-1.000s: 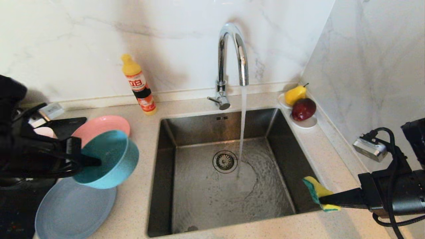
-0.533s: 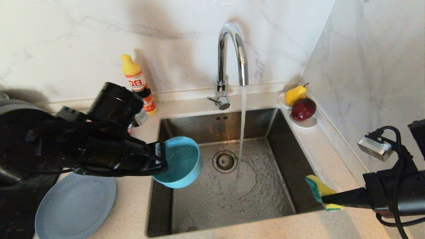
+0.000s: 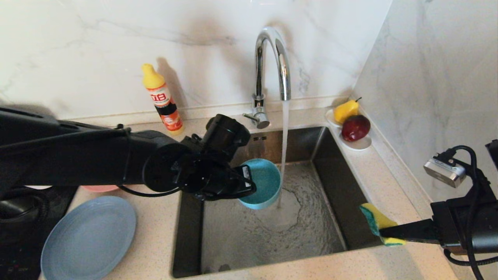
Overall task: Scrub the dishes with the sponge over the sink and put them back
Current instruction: Wash the bowl
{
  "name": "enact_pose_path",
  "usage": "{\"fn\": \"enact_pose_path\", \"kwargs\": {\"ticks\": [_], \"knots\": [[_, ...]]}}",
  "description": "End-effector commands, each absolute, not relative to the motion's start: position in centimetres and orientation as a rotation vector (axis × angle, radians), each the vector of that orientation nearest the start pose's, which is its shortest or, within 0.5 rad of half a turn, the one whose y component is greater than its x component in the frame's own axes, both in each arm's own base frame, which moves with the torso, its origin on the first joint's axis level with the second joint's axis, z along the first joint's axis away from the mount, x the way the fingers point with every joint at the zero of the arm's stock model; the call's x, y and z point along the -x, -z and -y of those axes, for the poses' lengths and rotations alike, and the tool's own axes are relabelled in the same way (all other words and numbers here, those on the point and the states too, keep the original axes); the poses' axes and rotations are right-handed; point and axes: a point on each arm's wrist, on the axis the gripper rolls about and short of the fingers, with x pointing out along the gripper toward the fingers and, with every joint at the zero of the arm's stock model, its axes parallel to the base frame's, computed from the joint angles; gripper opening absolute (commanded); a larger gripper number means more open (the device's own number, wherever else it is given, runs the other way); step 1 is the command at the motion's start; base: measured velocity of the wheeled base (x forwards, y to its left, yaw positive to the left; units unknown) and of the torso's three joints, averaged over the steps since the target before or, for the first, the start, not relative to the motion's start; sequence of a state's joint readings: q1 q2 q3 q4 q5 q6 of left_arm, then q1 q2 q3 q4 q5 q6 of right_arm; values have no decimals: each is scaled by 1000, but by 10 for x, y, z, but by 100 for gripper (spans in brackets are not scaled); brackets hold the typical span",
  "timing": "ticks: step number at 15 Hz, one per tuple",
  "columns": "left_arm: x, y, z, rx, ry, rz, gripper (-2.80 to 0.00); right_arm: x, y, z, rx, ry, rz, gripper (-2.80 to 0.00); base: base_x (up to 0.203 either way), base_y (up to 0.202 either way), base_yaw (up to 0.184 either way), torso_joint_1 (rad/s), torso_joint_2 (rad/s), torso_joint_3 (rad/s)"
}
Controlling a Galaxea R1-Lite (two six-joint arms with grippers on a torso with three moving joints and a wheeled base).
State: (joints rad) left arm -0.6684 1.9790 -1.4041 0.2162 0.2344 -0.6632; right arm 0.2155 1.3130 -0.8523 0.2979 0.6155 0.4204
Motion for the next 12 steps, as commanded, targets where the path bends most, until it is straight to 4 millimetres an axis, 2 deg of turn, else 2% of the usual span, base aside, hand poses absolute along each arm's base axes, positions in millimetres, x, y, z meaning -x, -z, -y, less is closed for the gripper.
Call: {"fn": "enact_pose_path", "kwargs": {"ticks": [1,8,12], "knots": [[-315,-144,249,250,136,-834,-280,-177,-212,-52,-536,-623,-926,-280,0,0,0,0,0,0],[-342,-138,274,309,147,-766,-280,-176,-212,-52,-536,-622,-928,-280,0,0,0,0,0,0],[-355,-127,285,334,144,-762,-280,-177,-211,-52,-535,-622,-930,-280,0,0,0,0,0,0]]}}
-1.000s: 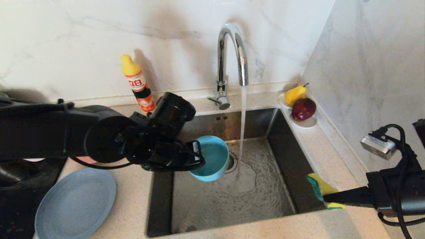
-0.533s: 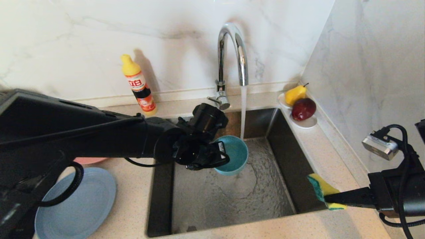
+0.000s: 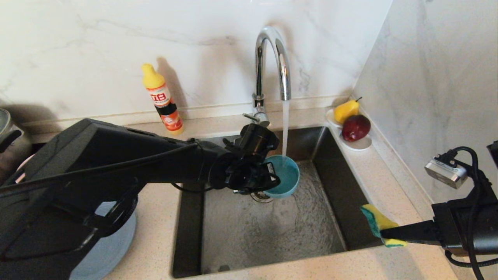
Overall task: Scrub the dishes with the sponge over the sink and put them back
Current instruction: Wash the bowl
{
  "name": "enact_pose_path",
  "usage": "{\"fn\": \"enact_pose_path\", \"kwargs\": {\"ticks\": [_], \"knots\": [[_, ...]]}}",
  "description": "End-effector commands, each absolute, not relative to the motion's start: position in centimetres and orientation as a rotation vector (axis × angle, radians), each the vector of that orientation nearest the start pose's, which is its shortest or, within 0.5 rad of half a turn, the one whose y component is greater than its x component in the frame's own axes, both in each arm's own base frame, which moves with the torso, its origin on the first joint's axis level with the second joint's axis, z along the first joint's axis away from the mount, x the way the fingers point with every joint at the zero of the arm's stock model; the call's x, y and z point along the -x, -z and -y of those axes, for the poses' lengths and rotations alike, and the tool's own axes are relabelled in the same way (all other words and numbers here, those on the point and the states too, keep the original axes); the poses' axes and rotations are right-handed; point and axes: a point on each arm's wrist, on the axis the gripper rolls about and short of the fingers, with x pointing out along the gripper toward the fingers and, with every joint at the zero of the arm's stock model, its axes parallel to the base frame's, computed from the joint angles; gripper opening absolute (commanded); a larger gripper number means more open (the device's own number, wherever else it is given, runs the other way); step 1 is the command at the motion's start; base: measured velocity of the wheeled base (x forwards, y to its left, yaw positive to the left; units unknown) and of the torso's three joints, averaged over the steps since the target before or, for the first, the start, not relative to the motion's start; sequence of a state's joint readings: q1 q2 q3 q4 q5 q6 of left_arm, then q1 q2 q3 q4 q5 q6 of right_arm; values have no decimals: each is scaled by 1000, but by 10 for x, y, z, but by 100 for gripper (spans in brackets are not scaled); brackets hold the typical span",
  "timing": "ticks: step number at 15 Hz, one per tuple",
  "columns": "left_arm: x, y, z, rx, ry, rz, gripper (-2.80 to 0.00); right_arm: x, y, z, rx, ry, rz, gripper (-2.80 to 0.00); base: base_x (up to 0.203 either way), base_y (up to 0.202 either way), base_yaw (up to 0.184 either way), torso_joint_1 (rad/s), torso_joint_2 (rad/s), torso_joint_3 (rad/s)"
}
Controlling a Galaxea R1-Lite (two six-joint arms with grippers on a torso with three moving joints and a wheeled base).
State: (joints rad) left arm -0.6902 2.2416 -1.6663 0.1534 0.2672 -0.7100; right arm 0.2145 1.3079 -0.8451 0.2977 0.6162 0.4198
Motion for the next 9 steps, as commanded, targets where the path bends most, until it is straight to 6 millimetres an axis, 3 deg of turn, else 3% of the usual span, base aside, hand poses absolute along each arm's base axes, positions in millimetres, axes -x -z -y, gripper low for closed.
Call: {"fn": "enact_pose_path", "kwargs": {"ticks": [1,9], "knots": [[-357,-126,287,344,144,-757,-280,-177,-211,-52,-535,-622,-930,-280,0,0,0,0,0,0],[-366,-123,295,385,147,-738,-280,-180,-208,-53,-538,-617,-945,-280,0,0,0,0,0,0]]}}
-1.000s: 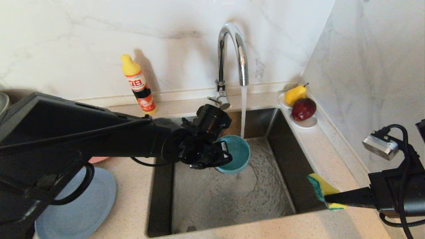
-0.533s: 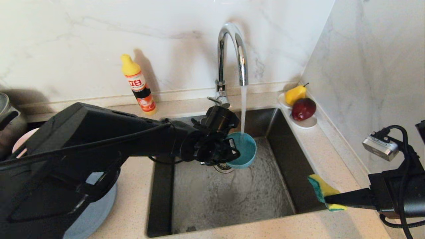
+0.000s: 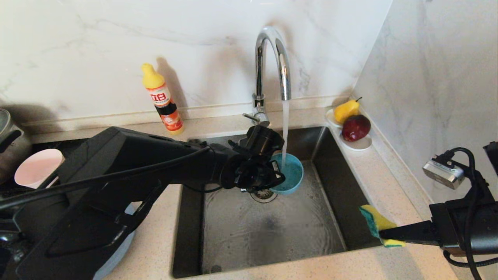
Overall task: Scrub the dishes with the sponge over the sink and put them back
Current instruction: Wash the bowl
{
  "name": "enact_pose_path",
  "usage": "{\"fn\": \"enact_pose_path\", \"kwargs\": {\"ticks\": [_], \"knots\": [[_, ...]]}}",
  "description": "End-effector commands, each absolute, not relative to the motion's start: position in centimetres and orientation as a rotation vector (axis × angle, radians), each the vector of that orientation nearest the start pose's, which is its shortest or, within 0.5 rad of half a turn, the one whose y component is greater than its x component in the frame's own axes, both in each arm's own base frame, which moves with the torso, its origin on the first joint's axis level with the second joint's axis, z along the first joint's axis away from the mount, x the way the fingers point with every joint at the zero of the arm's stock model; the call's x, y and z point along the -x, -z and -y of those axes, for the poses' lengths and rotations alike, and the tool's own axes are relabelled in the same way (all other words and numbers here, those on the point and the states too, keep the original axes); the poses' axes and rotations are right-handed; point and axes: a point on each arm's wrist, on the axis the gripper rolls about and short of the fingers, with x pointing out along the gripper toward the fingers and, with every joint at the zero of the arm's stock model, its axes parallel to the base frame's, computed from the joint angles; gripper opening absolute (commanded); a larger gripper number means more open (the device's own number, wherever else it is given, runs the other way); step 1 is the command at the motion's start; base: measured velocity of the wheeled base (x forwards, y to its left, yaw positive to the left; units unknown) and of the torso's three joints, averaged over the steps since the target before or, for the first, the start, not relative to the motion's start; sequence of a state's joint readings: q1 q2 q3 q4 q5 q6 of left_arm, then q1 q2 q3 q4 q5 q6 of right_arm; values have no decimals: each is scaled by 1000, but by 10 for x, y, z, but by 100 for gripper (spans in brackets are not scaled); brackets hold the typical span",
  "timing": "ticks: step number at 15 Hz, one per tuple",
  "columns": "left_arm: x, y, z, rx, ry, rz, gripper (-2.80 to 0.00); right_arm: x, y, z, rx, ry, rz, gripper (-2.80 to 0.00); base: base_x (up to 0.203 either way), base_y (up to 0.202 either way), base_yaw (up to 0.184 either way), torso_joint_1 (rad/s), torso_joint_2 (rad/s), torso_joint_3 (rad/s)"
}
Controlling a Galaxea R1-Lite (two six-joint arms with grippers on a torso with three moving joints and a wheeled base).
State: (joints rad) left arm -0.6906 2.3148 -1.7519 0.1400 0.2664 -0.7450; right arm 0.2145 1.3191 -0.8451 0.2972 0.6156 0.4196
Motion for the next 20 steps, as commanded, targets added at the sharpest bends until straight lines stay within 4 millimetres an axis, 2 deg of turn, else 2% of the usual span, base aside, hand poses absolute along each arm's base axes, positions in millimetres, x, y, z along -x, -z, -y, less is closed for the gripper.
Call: {"fn": "enact_pose_path", "kwargs": {"ticks": [1,5,8,10,13,17,20], "knots": [[-365,-122,297,383,150,-740,-280,-180,-208,-53,-538,-616,-946,-280,0,0,0,0,0,0],[-356,-123,287,358,131,-761,-280,-181,-209,-51,-541,-610,-938,-280,0,0,0,0,0,0],[-339,-146,257,330,85,-712,-280,-184,-209,-52,-535,-614,-940,-280,0,0,0,0,0,0],[-329,-161,234,299,70,-605,-280,-186,-207,-53,-532,-618,-950,-280,0,0,0,0,0,0],[-314,-176,211,276,107,-392,-280,-188,-202,-54,-537,-615,-972,-280,0,0,0,0,0,0],[-299,-197,197,310,170,-106,-280,-189,-200,-54,-539,-614,-978,-280,0,0,0,0,0,0],[-293,-214,192,314,195,18,-280,-188,-202,-54,-536,-622,-954,-280,0,0,0,0,0,0]]}}
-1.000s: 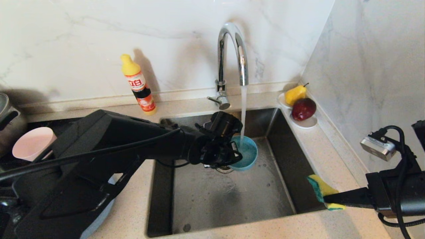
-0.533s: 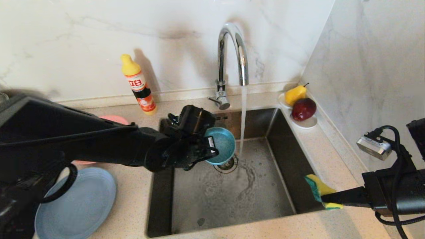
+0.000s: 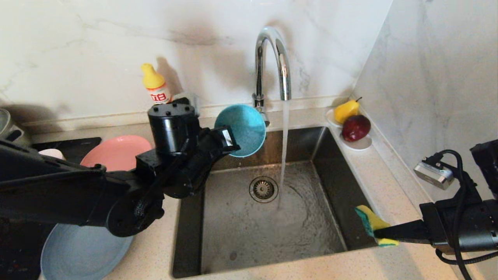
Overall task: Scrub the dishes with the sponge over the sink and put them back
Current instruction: Wash the bowl
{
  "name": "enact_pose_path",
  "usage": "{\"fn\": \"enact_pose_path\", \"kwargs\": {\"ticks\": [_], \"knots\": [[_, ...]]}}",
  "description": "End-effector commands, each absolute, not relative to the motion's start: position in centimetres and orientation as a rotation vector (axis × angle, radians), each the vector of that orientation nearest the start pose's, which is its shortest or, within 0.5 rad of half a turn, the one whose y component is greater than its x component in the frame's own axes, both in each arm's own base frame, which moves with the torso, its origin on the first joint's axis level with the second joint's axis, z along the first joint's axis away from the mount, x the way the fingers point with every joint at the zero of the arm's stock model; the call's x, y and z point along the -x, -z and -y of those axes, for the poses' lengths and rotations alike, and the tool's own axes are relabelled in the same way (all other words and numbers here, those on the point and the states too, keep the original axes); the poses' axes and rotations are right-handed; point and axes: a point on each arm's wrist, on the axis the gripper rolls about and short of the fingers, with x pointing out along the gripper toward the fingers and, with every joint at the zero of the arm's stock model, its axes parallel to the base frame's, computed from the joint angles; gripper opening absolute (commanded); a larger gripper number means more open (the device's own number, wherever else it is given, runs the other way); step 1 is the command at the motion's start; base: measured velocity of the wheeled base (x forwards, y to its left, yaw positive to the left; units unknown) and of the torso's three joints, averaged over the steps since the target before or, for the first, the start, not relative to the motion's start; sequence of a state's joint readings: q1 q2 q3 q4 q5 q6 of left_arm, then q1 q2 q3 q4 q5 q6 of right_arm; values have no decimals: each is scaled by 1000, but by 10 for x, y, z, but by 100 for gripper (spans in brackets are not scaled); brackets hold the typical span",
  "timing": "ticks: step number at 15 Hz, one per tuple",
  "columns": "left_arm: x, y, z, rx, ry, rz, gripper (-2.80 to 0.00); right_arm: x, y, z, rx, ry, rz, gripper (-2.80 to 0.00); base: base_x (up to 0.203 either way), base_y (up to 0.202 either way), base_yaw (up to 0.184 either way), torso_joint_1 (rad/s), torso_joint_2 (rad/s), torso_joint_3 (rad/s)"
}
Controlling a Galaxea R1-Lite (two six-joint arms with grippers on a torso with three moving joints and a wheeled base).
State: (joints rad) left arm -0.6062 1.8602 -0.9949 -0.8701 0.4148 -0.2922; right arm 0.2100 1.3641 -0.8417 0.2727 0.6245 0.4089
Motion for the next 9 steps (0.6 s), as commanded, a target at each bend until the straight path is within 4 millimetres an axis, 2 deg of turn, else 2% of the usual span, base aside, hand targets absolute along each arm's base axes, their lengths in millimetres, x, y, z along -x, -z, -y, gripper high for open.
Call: {"fn": "enact_pose_path", "kwargs": {"ticks": [1,4,9], "knots": [[-290,-219,190,296,201,50,-280,-188,-203,-54,-535,-621,-952,-280,0,0,0,0,0,0],[-284,-230,187,278,212,155,-280,-188,-203,-54,-535,-621,-952,-280,0,0,0,0,0,0],[-266,-262,175,325,246,307,-280,-188,-204,-54,-532,-624,-944,-280,0,0,0,0,0,0]]}}
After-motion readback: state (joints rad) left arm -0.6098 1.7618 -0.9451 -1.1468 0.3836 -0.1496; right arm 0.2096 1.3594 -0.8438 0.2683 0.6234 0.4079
